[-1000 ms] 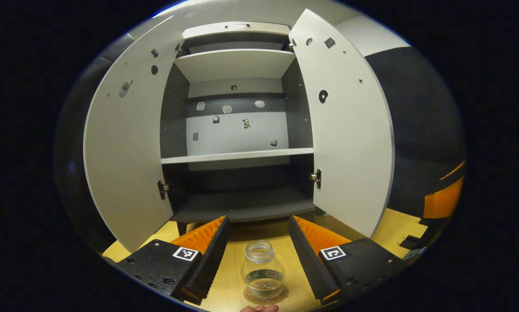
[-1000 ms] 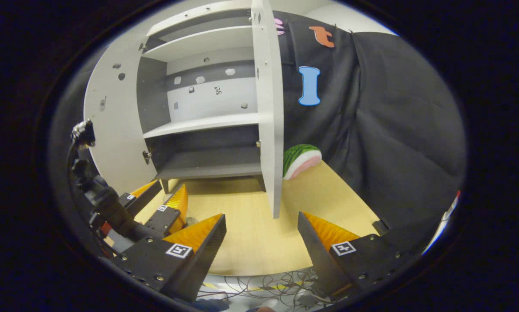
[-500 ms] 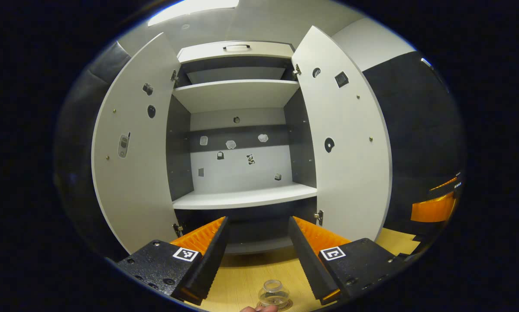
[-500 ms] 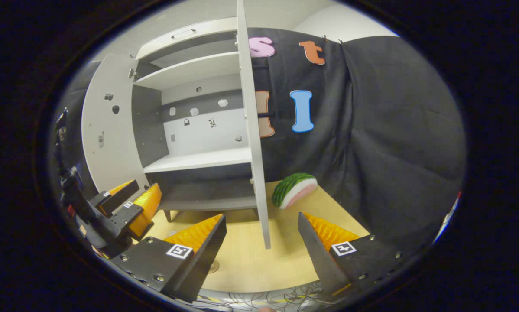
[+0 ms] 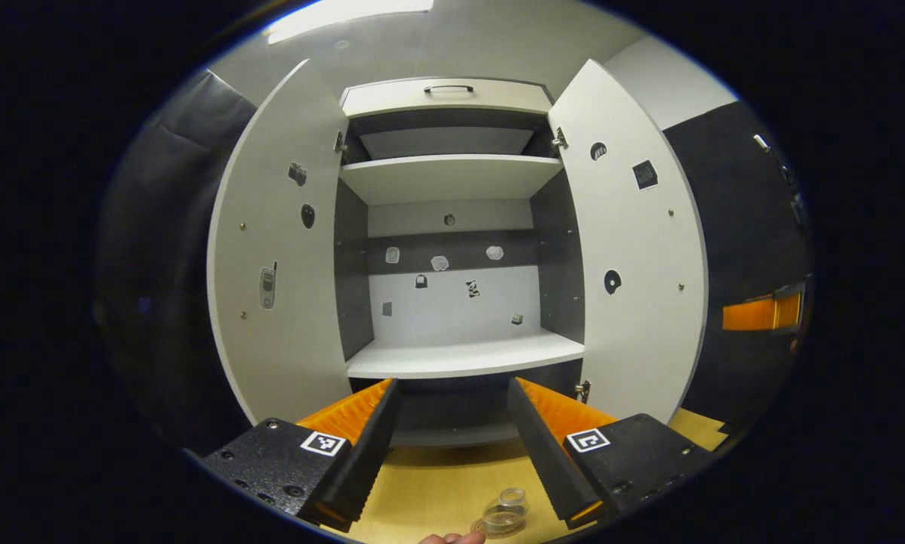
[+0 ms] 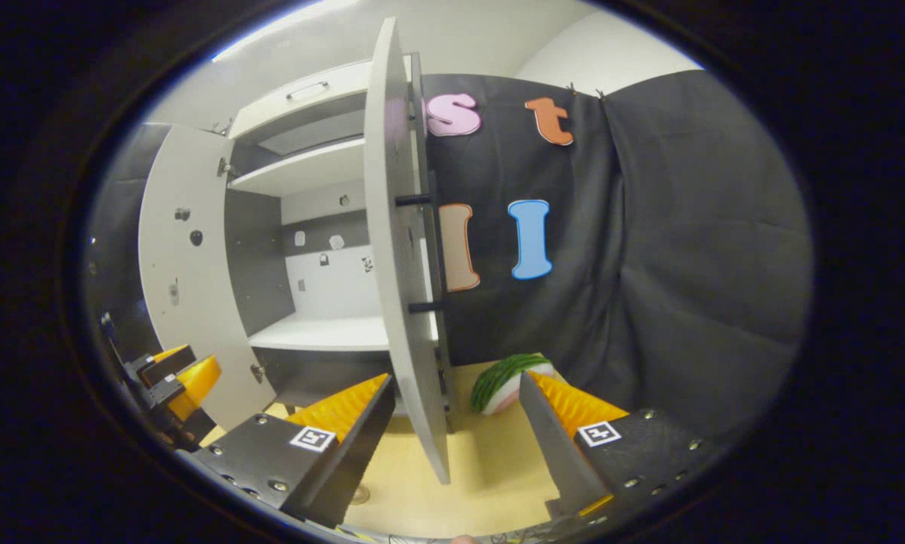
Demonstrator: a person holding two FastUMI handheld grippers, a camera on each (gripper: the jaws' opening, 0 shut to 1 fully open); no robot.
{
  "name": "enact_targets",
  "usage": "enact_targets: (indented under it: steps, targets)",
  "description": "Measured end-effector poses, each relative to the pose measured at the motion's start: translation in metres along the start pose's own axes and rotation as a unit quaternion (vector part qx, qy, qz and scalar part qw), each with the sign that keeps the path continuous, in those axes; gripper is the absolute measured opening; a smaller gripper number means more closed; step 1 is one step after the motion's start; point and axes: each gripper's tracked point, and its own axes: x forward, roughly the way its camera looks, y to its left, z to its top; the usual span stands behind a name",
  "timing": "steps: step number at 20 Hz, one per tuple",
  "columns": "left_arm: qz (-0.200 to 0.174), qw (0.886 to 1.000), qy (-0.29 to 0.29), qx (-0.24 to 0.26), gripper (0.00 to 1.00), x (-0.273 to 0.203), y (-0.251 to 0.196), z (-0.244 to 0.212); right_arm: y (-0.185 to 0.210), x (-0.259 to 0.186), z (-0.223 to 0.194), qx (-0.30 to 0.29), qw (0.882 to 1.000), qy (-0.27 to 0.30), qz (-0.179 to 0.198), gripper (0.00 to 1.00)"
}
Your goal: Grasp the bottle in the cabinet with the left hand and place it on the coaster, then close the right door with the right hand and the left door with the left hand.
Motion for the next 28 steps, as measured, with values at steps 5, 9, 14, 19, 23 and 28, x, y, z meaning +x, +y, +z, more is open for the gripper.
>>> enact_targets:
  steps: [5, 9, 14, 19, 23, 28]
  targets:
    - [0.025, 1.000, 0.017, 0.007, 0.91, -0.011, 0.019, -0.008, -0.010, 0.024, 0.025, 0.013, 1.000, -0.018, 0.012, 1.00]
    - [0.051, 0.998, 0.027, 0.006, 0.90, -0.013, 0.033, -0.010, -0.007, 0.037, 0.035, 0.012, 0.999, -0.021, 0.031, 0.98]
    - [0.064, 0.997, 0.034, 0.005, 0.90, -0.017, 0.043, -0.015, -0.001, 0.043, 0.037, 0.000, 0.999, -0.026, 0.042, 1.00]
    - [0.060, 0.997, 0.045, 0.004, 0.91, -0.018, 0.042, -0.023, 0.007, 0.043, 0.039, -0.016, 0.998, -0.034, 0.049, 0.98]
    - [0.058, 0.997, 0.046, -0.002, 0.91, -0.015, 0.044, -0.024, 0.015, 0.043, 0.038, -0.016, 0.998, -0.034, 0.055, 0.98]
    - [0.056, 0.997, 0.049, 0.004, 0.90, -0.015, 0.049, -0.025, 0.030, 0.044, 0.036, -0.014, 0.997, -0.034, 0.068, 0.98]
